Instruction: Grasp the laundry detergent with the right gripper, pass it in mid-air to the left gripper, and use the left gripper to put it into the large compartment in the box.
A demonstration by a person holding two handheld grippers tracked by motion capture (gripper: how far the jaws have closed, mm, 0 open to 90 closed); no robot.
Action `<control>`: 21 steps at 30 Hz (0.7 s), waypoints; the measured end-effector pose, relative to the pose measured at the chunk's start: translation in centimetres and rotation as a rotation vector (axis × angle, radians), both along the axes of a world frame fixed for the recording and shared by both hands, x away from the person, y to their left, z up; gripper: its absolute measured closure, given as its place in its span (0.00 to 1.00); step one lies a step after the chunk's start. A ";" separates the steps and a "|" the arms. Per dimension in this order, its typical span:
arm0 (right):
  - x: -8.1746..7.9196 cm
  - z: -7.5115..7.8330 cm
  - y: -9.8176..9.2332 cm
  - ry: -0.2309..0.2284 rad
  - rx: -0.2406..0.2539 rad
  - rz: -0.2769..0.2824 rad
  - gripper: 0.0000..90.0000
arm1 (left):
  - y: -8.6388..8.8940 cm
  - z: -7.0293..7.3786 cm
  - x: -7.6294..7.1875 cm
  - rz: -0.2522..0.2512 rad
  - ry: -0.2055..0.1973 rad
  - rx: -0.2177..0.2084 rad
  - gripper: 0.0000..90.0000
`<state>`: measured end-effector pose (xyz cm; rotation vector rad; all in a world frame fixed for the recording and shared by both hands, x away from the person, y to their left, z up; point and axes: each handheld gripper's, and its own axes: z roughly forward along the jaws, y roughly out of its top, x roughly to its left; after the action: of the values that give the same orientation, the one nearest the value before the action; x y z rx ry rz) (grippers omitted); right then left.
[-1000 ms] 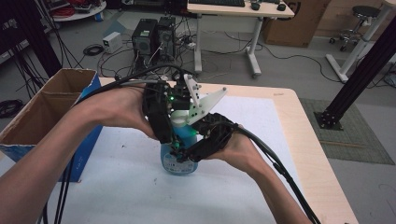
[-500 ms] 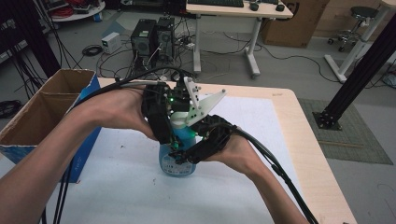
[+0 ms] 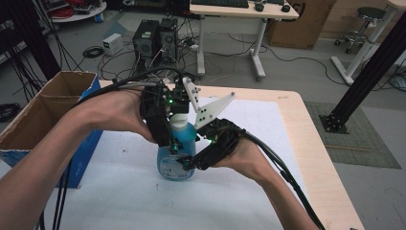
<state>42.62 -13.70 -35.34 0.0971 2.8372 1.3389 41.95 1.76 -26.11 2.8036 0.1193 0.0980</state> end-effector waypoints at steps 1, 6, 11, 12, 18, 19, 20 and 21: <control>0.0 0.1 -0.1 -0.003 -0.003 0.000 0.39 | 0.1 0.0 0.0 0.000 0.000 0.003 0.42; -0.2 0.7 -0.6 -0.010 -0.020 -0.019 0.36 | 0.7 0.3 0.0 0.010 0.007 0.003 0.42; -0.5 1.5 -2.2 -0.028 -0.063 -0.055 0.33 | 1.5 1.4 0.1 0.037 0.003 0.012 0.42; -0.6 1.6 -2.6 -0.029 -0.073 -0.066 0.32 | 1.8 1.9 0.1 0.047 0.001 0.015 0.42; -0.7 2.3 -5.5 -0.022 -0.128 -0.154 0.25 | 3.4 4.7 0.5 0.105 -0.020 0.038 0.42; -0.7 2.4 -6.9 -0.015 -0.145 -0.193 0.25 | 3.6 5.1 0.6 0.117 -0.017 0.041 0.42; -0.8 2.5 -7.5 -0.013 -0.150 -0.206 0.25 | 4.3 6.2 0.8 0.142 -0.018 0.052 0.42; -0.8 2.5 -7.5 -0.013 -0.150 -0.206 0.25 | 4.3 6.2 0.8 0.142 -0.018 0.052 0.42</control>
<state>41.85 -21.22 -32.86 0.3670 2.8115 1.0803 42.77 6.02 -19.92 2.8422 0.3158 0.1621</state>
